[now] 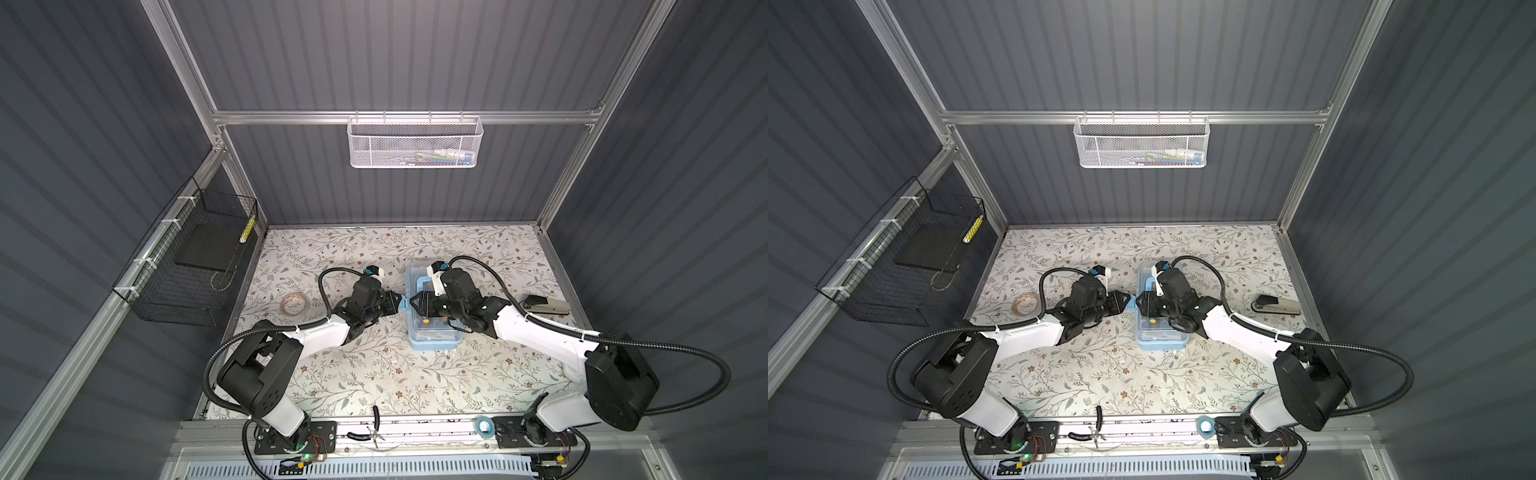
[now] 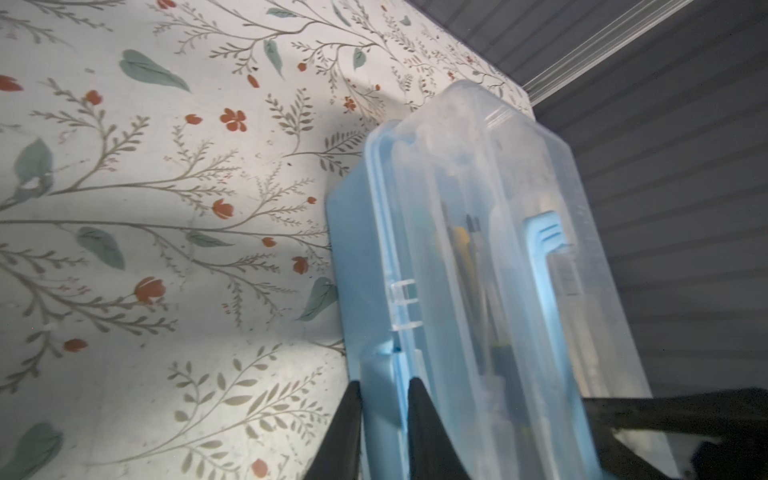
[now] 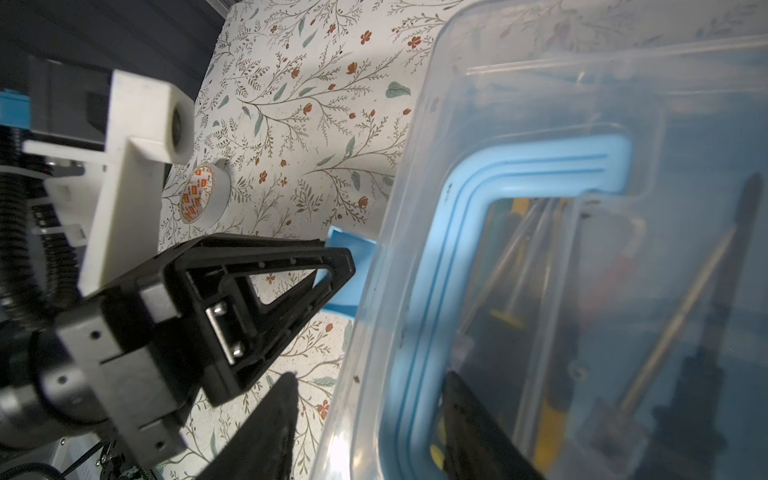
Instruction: Pack the tool kit
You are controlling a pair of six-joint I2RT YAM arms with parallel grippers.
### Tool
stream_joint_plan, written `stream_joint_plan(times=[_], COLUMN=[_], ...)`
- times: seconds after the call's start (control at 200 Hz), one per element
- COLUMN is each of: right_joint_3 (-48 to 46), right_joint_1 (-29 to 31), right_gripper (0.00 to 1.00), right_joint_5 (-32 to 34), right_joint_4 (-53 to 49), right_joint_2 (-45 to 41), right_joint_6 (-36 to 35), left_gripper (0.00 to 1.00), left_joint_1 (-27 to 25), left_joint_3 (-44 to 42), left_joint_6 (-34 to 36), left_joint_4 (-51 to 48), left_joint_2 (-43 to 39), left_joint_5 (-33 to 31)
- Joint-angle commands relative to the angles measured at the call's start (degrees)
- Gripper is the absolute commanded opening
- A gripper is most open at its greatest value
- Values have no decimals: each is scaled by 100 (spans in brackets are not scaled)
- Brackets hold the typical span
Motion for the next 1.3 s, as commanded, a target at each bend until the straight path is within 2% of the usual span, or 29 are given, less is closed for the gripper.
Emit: stream_joint_plan(times=[0.0,0.265,0.88,1.296], right_joint_3=[-119,-131,-184,-193], right_joint_1=[-21,-35,-61,-60], right_gripper=[57,58,58,59], right_joint_5=[-92,-66,-42,-35], right_joint_4=[-465,-472,-492,-477], right_joint_2=[125,121,113,200], right_joint_6=[-50,-63,-46,-14], left_gripper=[28,29,23,23], left_joint_1=[-48,-49,-43,-58], left_joint_3=[130,37,-171,-274], left_joint_6=[-98,-163,-322,-175], left_joint_4=[276,393,642,679], left_joint_2=[-174,-189,139,232], left_joint_5=[352,398,586,278])
